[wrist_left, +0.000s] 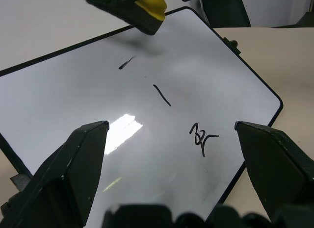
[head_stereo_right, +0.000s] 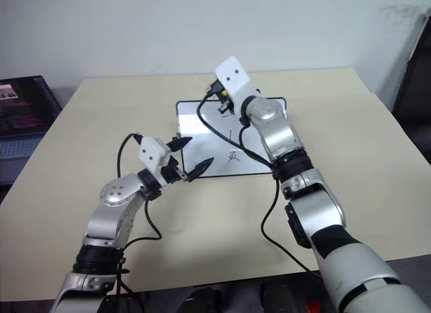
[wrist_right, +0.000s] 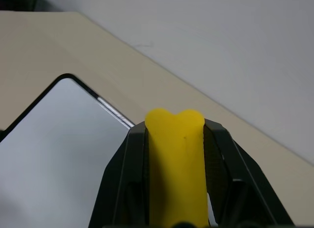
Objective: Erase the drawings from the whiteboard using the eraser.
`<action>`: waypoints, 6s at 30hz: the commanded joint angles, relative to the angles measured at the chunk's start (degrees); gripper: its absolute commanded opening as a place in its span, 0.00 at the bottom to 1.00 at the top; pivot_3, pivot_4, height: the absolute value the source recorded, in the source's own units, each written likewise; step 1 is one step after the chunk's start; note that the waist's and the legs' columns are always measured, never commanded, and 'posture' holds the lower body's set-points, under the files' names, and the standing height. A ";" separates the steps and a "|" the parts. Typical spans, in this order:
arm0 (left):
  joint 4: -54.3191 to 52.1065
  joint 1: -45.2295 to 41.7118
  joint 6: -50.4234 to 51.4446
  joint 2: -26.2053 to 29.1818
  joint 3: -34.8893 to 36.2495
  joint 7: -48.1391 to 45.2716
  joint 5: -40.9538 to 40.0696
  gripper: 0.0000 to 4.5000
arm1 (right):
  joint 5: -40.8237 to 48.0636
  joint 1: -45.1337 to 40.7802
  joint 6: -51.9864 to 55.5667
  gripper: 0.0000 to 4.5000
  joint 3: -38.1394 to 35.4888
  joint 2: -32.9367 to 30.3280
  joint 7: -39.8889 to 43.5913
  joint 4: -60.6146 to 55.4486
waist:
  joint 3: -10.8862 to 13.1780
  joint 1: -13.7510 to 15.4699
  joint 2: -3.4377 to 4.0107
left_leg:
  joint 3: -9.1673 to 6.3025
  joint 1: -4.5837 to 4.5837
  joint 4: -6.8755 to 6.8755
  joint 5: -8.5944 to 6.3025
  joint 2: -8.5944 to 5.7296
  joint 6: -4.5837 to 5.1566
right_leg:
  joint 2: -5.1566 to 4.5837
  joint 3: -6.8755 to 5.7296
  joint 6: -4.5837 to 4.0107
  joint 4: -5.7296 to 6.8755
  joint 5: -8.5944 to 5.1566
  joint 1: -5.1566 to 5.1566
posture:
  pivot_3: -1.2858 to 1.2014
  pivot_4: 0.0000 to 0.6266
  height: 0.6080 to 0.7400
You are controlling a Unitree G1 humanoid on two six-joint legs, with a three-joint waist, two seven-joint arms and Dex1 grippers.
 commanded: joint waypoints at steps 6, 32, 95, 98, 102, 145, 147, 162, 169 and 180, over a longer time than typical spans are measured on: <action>-2.04 0.21 -1.14 0.38 0.73 0.31 0.15 1.00 | -2.70 -0.02 -6.43 0.25 3.78 1.00 2.74 0.58 | 0.00 -0.03 0.00 | -0.02 -0.01 0.01 0.00 0.00 -0.01 | 0.00 -0.01 0.00 0.00 0.00 0.00 | 0.52 0.24 1.00; -3.07 0.91 -1.06 0.31 0.44 1.19 0.15 1.00 | -11.80 -1.56 -14.85 0.25 8.42 0.10 0.98 14.47 | 0.00 -0.06 0.00 | -0.02 0.00 0.04 0.04 -0.01 -0.07 | 0.00 0.00 0.00 0.05 0.00 -0.01 | 0.52 0.24 1.00; -1.65 -0.50 -1.59 0.75 0.88 -0.41 0.68 1.00 | -12.87 2.08 -14.68 0.25 8.85 -4.21 0.63 14.83 | -0.05 0.25 -0.08 | -0.06 0.59 0.18 0.10 0.15 -0.11 | 0.46 0.04 -0.20 0.61 0.12 0.39 | 0.52 0.24 1.00; -2.33 0.08 -1.44 0.91 1.06 -0.11 0.66 1.00 | -12.69 0.90 -15.05 0.25 8.74 -2.59 0.51 15.54 | -0.05 -0.13 -0.07 | -0.07 0.60 0.18 0.10 0.20 -0.11 | 0.53 0.04 -0.24 0.63 0.14 0.38 | 0.52 0.24 1.00; -3.16 0.95 -1.29 1.17 1.32 0.46 0.56 1.00 | -11.91 0.16 -14.25 0.25 8.06 -2.23 2.10 12.79 | -0.04 -0.30 -0.06 | -0.09 0.58 0.16 0.10 0.21 -0.11 | 0.54 0.04 -0.25 0.63 0.14 0.35 | 0.52 0.24 1.00; -3.24 0.74 -1.18 0.95 0.72 1.28 0.54 1.00 | -12.43 -7.46 -18.67 0.25 7.66 2.23 -2.90 25.06 | -0.01 -0.33 -0.02 | -0.07 0.18 0.08 0.09 0.25 -0.15 | 0.57 0.09 -0.27 0.63 0.14 -0.13 | 0.52 0.24 1.00; -3.33 0.86 -1.14 0.96 0.72 1.28 0.52 1.00 | -12.72 -7.01 -18.71 0.25 7.91 1.74 -2.66 25.19 | -0.01 -0.33 -0.02 | -0.06 0.18 0.08 0.09 0.25 -0.14 | 0.57 0.10 -0.27 0.62 0.14 -0.13 | 0.52 0.24 1.00; -3.33 0.81 -1.38 0.90 0.56 1.39 0.78 1.00 | -14.45 -1.70 -18.98 0.25 9.27 -4.90 -0.48 25.30 | -0.02 0.75 -0.03 | -0.15 0.28 0.13 0.09 0.20 -0.15 | 0.56 0.00 -0.27 0.61 0.14 0.07 | 0.52 0.24 1.00; -3.56 1.11 -1.42 0.98 0.64 1.41 0.76 1.00 | -14.65 0.20 -19.22 0.25 9.37 -8.49 0.44 24.52 | -0.03 2.00 -0.05 | -0.31 0.43 0.20 0.12 0.15 -0.17 | 0.56 -0.14 -0.26 0.56 0.14 0.39 | 0.52 0.24 1.00; -2.48 -0.21 -1.63 0.73 0.02 0.73 0.88 1.00 | -14.06 1.00 -18.36 0.25 8.88 -9.83 0.31 22.84 | -0.04 2.20 -0.06 | -0.31 0.50 0.20 0.20 0.15 -0.26 | 0.57 -0.15 -0.26 0.57 0.14 0.45 | 0.52 0.24 1.00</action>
